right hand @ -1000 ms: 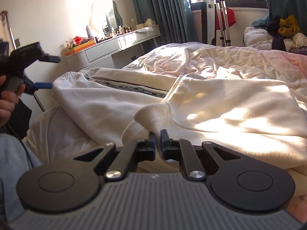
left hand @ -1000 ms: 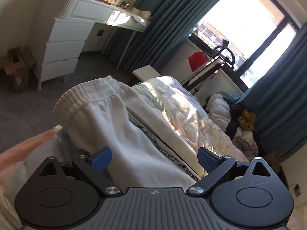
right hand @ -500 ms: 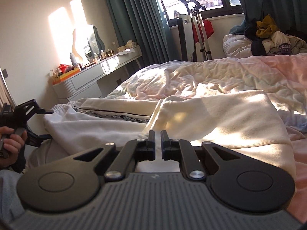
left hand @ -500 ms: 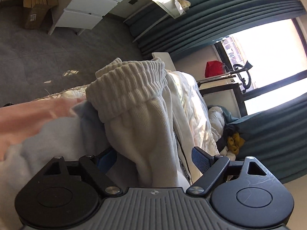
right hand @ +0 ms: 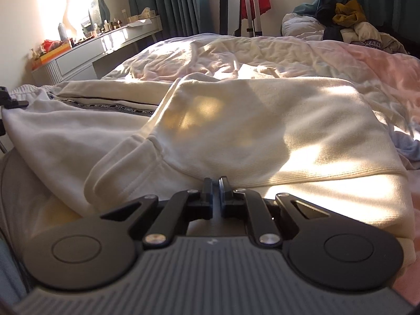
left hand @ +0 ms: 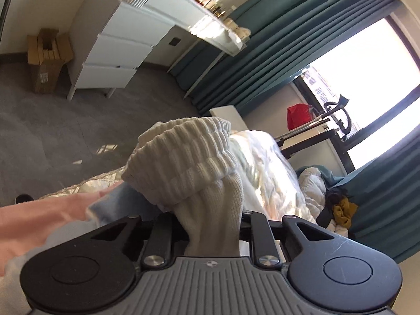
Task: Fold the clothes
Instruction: 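Grasp the ribbed sweatpants cuff with the left gripper and lift it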
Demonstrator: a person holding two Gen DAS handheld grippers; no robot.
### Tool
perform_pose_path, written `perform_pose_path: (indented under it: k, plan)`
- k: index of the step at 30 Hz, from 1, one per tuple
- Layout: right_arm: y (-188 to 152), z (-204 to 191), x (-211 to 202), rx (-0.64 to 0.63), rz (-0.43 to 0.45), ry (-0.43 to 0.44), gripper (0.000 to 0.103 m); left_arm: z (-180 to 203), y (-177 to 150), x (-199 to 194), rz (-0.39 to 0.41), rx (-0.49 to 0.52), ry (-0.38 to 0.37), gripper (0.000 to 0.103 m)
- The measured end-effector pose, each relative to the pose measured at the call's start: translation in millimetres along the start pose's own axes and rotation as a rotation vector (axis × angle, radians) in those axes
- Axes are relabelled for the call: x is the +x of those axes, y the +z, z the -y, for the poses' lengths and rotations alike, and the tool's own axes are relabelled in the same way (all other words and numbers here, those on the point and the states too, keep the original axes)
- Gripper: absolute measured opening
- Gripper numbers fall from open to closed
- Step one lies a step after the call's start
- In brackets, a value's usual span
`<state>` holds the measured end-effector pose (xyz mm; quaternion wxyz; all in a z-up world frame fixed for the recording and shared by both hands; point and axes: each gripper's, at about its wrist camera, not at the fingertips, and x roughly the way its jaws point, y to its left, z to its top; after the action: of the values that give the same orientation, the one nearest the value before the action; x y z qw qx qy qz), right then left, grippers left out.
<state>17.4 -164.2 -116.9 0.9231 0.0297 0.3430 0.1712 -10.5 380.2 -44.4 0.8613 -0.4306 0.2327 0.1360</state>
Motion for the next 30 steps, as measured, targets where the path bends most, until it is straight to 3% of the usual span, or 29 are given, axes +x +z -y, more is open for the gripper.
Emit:
perform_pose_path:
  k: [4, 10, 15, 18, 22, 26, 30]
  plan:
    - [3, 5, -8, 0.045, 0.01, 0.009, 0.009, 71, -19, -19, 0.067, 0.129, -0.045, 0.017]
    - [14, 24, -41, 0.158, 0.098, 0.017, 0.009, 178, -48, -47, 0.168, 0.323, -0.113, 0.017]
    - [29, 51, -77, 0.263, 0.217, -0.081, 0.009, 273, -83, -60, 0.238, 0.468, -0.186, 0.016]
    - [33, 72, -99, 0.33, 0.283, -0.112, 0.009, 329, -113, -50, 0.239, 0.516, -0.242, 0.016]
    - [33, 107, -119, 0.468, 0.321, -0.137, 0.009, 388, -168, -41, 0.241, 0.623, -0.295, 0.016]
    - [30, 140, -133, 0.595, 0.347, -0.136, 0.009, 428, -250, -17, 0.223, 0.774, -0.332, 0.015]
    - [24, 175, -143, 0.698, 0.378, -0.14, 0.009, 425, -330, 14, 0.138, 0.938, -0.362, 0.015]
